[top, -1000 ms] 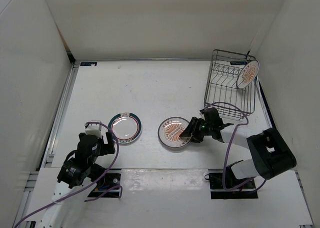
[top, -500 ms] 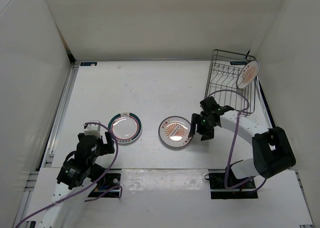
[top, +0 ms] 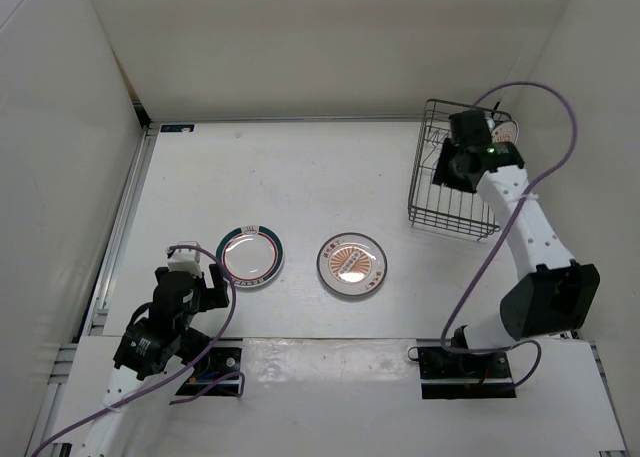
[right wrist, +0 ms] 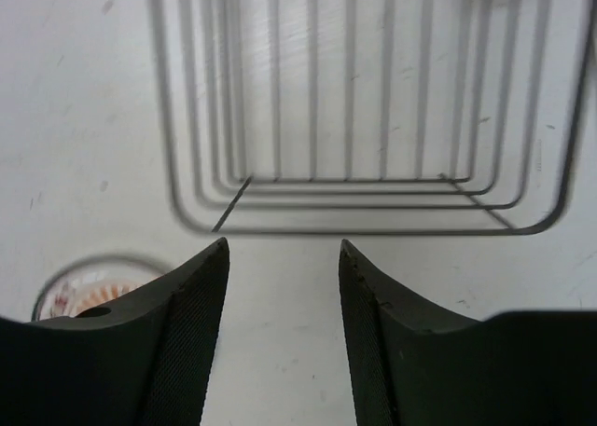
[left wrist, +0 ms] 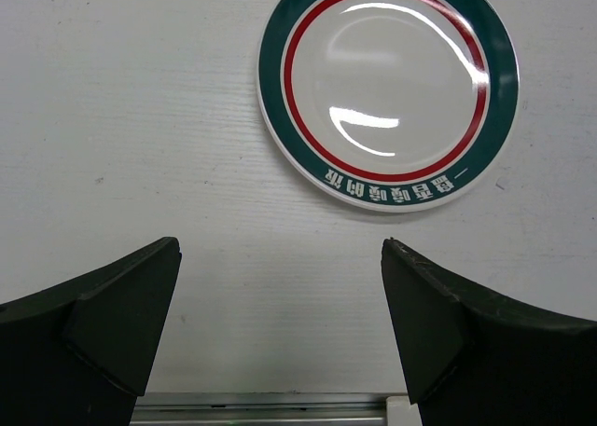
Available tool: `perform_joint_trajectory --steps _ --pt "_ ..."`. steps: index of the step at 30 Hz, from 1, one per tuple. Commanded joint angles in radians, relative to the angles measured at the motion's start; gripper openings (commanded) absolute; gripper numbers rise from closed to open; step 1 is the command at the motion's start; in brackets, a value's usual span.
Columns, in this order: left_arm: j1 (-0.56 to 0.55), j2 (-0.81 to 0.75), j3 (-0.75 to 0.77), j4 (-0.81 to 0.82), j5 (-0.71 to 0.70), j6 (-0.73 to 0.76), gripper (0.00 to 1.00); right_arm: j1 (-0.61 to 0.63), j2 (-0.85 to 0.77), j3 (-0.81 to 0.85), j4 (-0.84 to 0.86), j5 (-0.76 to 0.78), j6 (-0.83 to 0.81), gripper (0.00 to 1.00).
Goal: Unload the plates from the dish rack
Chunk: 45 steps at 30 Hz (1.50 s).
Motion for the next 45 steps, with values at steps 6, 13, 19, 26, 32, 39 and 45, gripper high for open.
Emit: perform_joint_trajectory --steps 6,13,19,26,32,39,45 --pt "0.004 -0.014 0.005 0.002 0.001 -0.003 1.00 -0.441 0.240 0.326 -0.066 -0.140 0.048 0.60" --pt "0.006 0.002 0.000 0.011 0.009 0.003 1.00 -0.513 0.431 0.539 -0.046 -0.098 0.037 0.73" --pt "0.006 -0.008 0.002 0.006 0.002 0.003 1.00 -0.527 0.575 0.636 -0.014 -0.064 0.017 0.73" --pt "0.007 0.008 -0.006 0.017 0.019 0.006 1.00 -0.517 0.679 0.711 -0.026 -0.024 -0.020 0.71" --pt "0.006 0.045 -0.006 0.017 0.032 0.009 1.00 -0.523 0.747 0.787 -0.029 -0.031 -0.026 0.46" --pt "0.006 0.048 -0.011 0.020 0.038 0.009 1.00 -0.526 0.800 0.823 -0.020 -0.094 -0.026 0.20" --pt "0.006 0.054 -0.009 0.020 0.038 0.009 1.00 -0.527 0.833 0.846 -0.014 -0.111 -0.020 0.16"
